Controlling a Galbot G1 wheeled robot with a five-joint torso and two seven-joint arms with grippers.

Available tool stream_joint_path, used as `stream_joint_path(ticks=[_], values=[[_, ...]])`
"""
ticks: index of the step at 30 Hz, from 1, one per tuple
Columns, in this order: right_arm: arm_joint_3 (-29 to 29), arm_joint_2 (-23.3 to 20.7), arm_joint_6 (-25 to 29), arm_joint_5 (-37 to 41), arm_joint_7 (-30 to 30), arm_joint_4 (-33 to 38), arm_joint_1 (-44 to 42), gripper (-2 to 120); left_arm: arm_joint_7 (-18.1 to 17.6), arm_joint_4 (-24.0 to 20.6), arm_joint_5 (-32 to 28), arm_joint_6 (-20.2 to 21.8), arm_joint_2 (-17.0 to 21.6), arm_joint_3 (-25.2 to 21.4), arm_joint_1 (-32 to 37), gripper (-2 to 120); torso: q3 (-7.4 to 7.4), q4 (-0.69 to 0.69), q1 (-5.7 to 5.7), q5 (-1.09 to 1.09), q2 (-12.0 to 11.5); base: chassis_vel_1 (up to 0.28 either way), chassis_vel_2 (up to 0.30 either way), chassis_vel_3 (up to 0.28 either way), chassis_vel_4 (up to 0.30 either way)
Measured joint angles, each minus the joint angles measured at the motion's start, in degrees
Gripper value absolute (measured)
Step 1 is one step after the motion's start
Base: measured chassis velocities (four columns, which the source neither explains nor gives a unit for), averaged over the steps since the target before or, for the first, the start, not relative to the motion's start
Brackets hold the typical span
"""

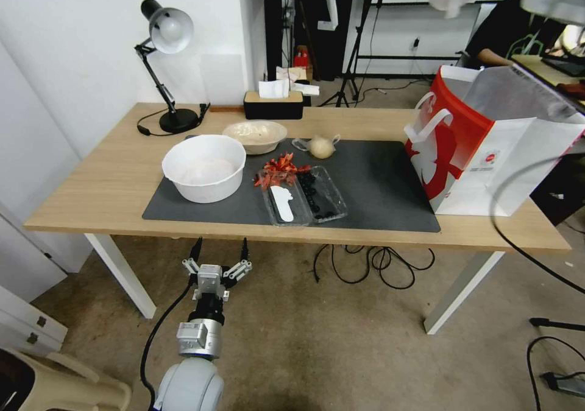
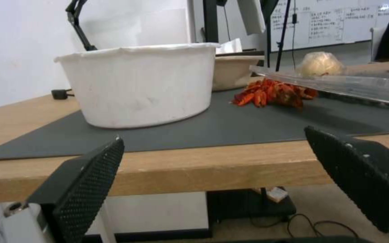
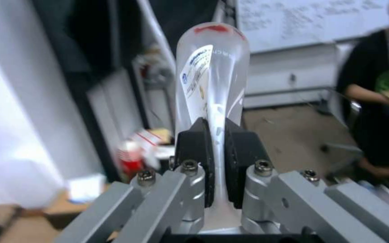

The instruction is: Pick up the trash from the table and place it into the takeout bag.

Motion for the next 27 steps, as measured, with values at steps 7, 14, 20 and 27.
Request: stream_joint_path(ticks=[7, 14, 20, 27], values=[[5.2, -5.2, 0.0, -2.1, -1.1, 1.1, -11.6, 3, 0.0, 0.4, 0.0, -0.2, 0.1, 0.2, 0.1, 100, 0.00, -0.02, 0.00, -0.02, 0.0, 0.000, 0.000, 0.000, 0.000], [5.4, -3.7, 0.0, -5.9, -1.1, 0.9, -15.4, 9, 0.0, 0.4, 0.1, -0.6, 0.0, 0.2, 0.5, 100, 0.01, 0.03, 0.01, -0.03, 0.0, 0.000, 0.000, 0.000, 0.000], [5.6, -2.9, 0.0, -6.5, -1.1, 1.0, -15.4, 27, 0.0, 0.2, 0.1, -1.2, 0.2, -0.2, 0.7, 100, 0.01, 0.02, 0.01, -0.04, 0.0, 0.000, 0.000, 0.000, 0.000], [5.7, -3.1, 0.0, -6.5, -1.1, 1.3, -14.3, 53, 0.0, 0.0, 0.1, -1.3, 0.2, -0.1, 0.8, 100, 0.01, 0.01, 0.01, -0.04, 0.0, 0.000, 0.000, 0.000, 0.000]])
